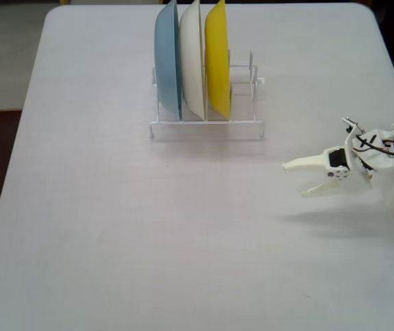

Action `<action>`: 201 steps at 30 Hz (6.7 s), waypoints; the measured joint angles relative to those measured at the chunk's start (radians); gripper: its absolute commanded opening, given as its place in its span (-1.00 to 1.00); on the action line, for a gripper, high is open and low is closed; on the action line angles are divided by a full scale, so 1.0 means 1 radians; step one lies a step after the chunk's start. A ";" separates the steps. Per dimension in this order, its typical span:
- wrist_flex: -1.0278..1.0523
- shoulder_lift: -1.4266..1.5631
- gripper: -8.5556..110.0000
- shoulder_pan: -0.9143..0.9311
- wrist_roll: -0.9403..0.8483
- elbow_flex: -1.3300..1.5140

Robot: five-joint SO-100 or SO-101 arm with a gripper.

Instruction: Please take one of the plates.

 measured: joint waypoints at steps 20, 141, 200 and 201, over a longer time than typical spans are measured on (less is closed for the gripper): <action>0.095 0.002 -0.42 0.153 -0.064 0.000; 0.219 0.003 -0.86 0.048 -0.066 -0.025; 0.201 0.003 -0.86 0.048 -0.104 -0.025; 0.201 0.003 -0.86 0.048 -0.104 -0.025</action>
